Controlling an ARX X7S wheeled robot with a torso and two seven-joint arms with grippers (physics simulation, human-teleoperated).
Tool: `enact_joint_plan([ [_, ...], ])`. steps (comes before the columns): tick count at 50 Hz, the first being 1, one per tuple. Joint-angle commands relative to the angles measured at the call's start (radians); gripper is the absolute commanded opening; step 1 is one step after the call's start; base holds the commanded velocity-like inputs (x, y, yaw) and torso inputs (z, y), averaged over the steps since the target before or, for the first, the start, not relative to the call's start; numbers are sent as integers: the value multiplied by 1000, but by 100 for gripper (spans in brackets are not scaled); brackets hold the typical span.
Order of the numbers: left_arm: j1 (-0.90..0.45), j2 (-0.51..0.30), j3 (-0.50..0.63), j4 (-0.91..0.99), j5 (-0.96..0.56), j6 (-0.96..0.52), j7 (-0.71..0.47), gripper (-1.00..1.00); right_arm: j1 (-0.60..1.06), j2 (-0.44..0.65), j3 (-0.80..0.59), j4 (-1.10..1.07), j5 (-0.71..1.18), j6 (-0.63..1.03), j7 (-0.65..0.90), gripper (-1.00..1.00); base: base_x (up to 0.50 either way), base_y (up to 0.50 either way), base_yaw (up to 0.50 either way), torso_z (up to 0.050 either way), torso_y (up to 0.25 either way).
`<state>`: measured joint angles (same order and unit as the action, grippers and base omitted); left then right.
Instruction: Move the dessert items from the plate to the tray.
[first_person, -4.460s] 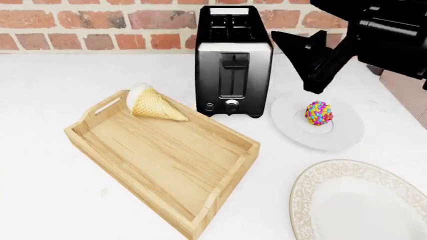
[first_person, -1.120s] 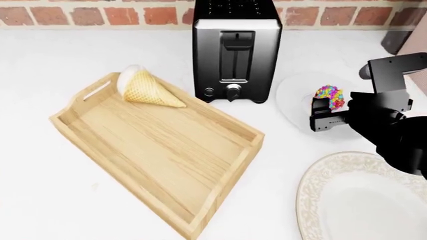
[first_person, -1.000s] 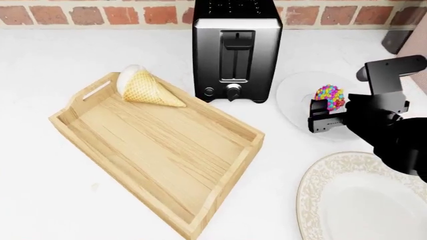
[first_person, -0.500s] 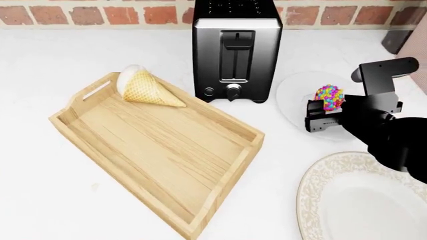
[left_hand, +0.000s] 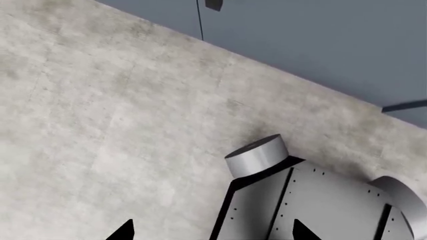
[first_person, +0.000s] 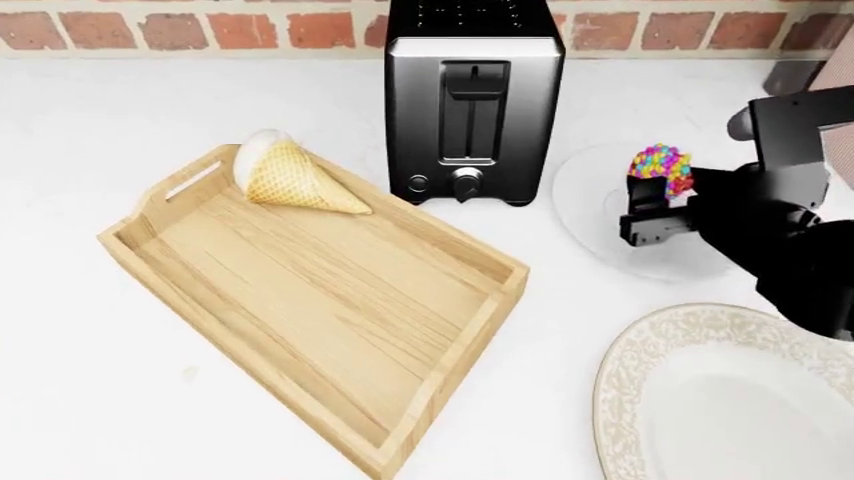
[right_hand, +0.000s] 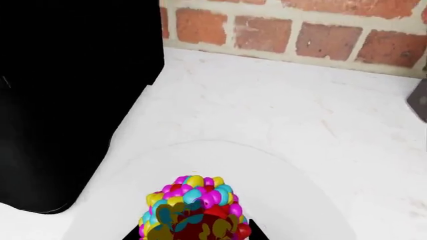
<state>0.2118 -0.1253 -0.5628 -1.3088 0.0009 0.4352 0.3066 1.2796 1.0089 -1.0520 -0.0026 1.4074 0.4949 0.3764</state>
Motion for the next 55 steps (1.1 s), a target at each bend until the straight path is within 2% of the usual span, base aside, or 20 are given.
enact_joint_plan([
  [1,0,-2,13,0,3,-5,-5,100,63,87,44,-181,44,44,0,-100,0,0,0,0,0],
  [12,1,-4,32,0,2,-9,-8,100,194,234,130,-495,248,155,41,-100,0,0,0,0,0],
  [20,1,-5,43,0,0,-8,-9,100,349,241,195,-594,423,264,74,-100,0,0,0,0,0],
  [27,1,-4,34,0,-5,-3,-4,100,385,108,178,-628,468,299,53,-100,0,0,0,0,0],
  [41,-2,-1,1,0,-9,-19,16,100,274,-198,66,-505,280,275,-89,-100,0,0,0,0,0],
  [55,-3,1,-22,0,-5,-20,19,100,221,-345,-41,-400,164,313,-210,-100,0,0,0,0,0],
])
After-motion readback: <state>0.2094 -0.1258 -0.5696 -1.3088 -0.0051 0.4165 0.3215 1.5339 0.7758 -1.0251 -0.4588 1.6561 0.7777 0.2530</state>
